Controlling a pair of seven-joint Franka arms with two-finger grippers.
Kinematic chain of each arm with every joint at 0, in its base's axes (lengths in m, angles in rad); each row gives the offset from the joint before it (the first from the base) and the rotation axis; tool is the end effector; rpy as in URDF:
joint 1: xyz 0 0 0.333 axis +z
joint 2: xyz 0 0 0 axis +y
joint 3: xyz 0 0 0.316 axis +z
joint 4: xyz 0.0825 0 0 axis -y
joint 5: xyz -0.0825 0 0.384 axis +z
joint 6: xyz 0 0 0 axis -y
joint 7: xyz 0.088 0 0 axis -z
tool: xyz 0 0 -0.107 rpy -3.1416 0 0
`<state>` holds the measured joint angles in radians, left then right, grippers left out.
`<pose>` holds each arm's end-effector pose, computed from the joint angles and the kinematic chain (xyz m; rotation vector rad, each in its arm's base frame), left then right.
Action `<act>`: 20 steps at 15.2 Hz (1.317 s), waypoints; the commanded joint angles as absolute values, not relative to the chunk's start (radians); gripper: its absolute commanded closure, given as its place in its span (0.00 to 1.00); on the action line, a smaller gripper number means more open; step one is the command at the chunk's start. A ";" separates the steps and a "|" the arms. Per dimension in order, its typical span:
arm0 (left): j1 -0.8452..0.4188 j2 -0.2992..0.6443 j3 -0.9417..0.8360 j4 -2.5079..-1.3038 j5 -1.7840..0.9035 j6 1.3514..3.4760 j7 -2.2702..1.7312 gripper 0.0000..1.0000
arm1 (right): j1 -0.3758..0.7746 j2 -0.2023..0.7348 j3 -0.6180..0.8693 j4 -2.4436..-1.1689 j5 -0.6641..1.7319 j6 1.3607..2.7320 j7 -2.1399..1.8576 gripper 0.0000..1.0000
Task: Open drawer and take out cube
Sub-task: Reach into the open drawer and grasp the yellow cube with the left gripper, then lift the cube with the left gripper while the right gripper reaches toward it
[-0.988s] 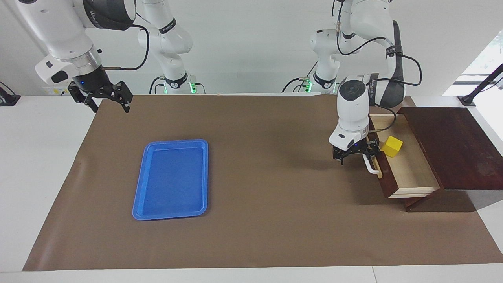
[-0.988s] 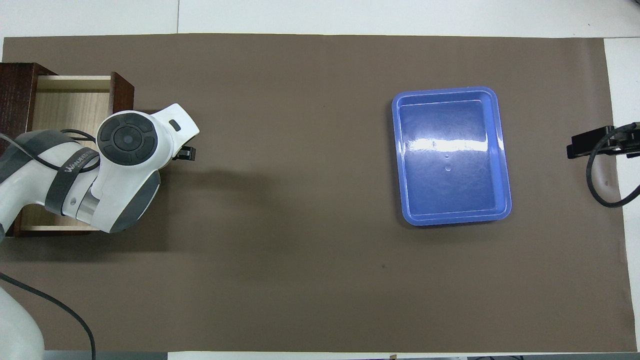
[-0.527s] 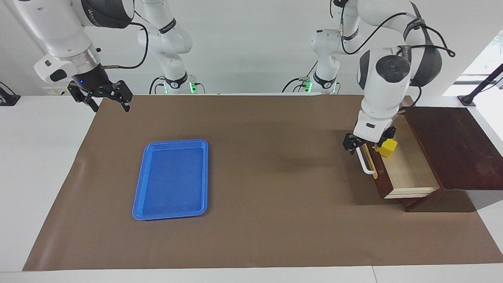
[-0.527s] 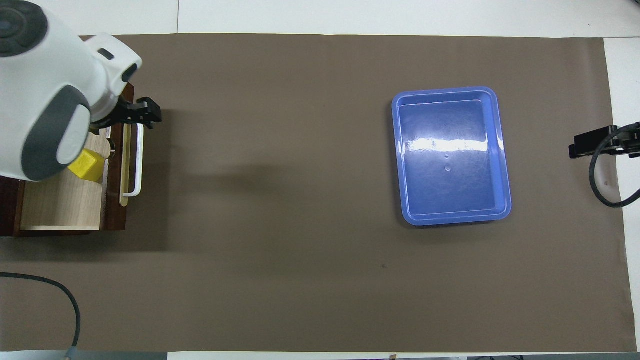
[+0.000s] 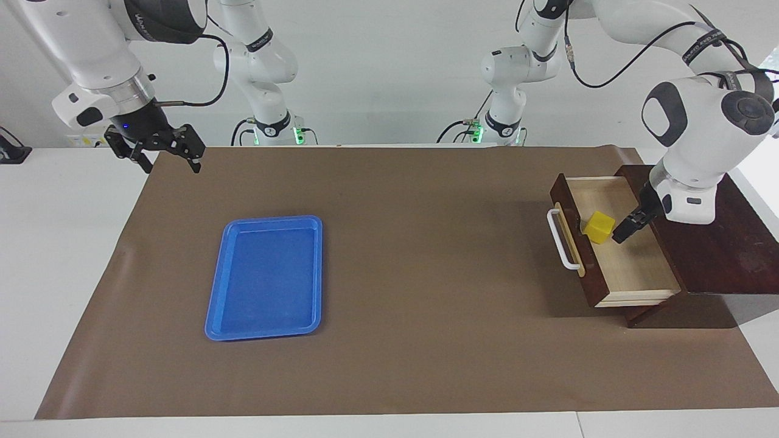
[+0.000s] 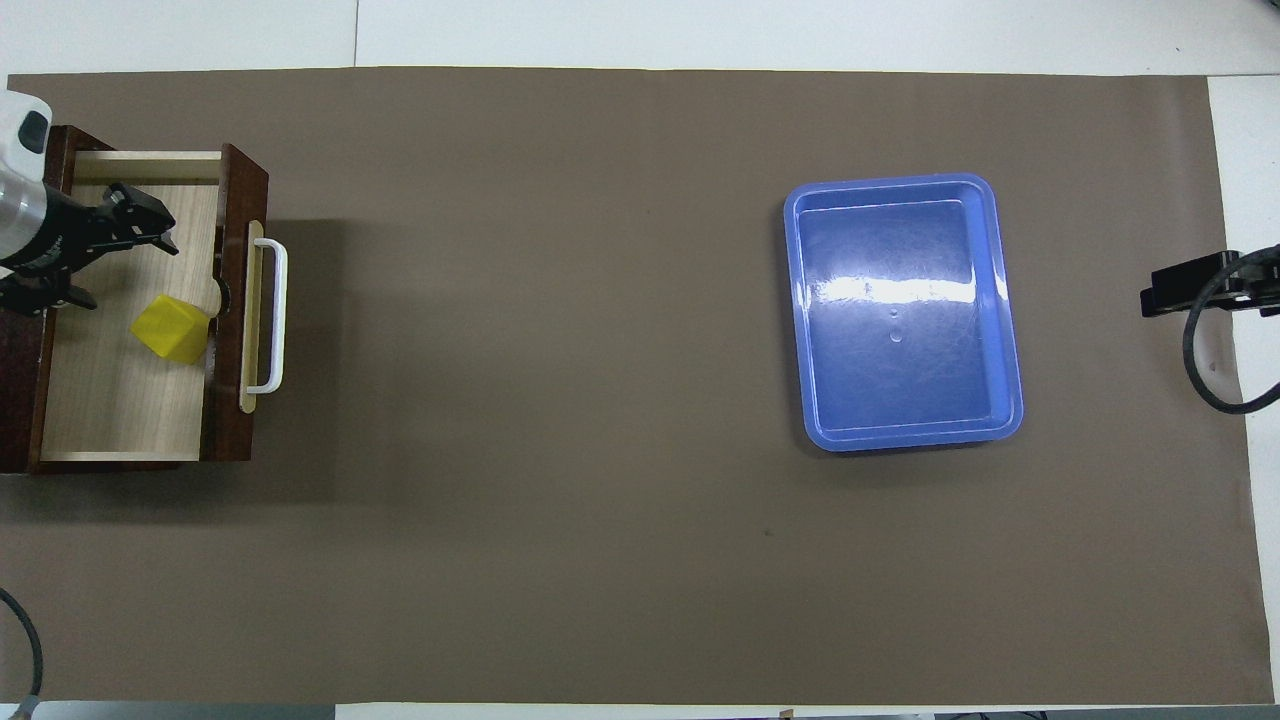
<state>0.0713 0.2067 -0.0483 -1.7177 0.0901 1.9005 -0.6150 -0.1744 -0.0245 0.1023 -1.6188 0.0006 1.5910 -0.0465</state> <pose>0.6195 0.0227 0.4610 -2.9222 -0.9179 0.0010 0.5469 -0.0387 0.6170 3.1396 -0.0403 -0.0055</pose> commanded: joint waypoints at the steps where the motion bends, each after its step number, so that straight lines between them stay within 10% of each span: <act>1: 0.075 0.086 -0.051 -1.934 0.080 2.029 -0.698 0.00 | -0.193 -0.037 0.103 -1.629 0.026 1.589 -0.064 0.00; 6: 0.075 0.075 -0.051 -1.959 0.080 2.054 -0.703 0.05 | -0.196 -0.043 0.098 -1.637 0.025 1.595 -0.055 0.00; 9: 0.077 0.083 -0.051 -1.944 0.080 2.057 -0.727 0.94 | -0.196 -0.043 0.098 -1.638 0.025 1.595 -0.048 0.00; 10: 0.080 0.083 -0.051 -1.941 0.080 2.056 -0.727 1.00 | -0.195 -0.043 0.100 -1.638 0.025 1.597 -0.041 0.00; 20: -0.118 0.199 -0.057 -1.462 0.041 1.596 -1.035 1.00 | -0.105 -0.006 0.112 -1.717 0.175 1.651 0.466 0.00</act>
<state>-0.0251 0.1694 -0.0679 -1.5200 0.0482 1.6620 -0.9051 -0.1382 -0.0197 0.1082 -1.6836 0.1283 1.6194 0.3213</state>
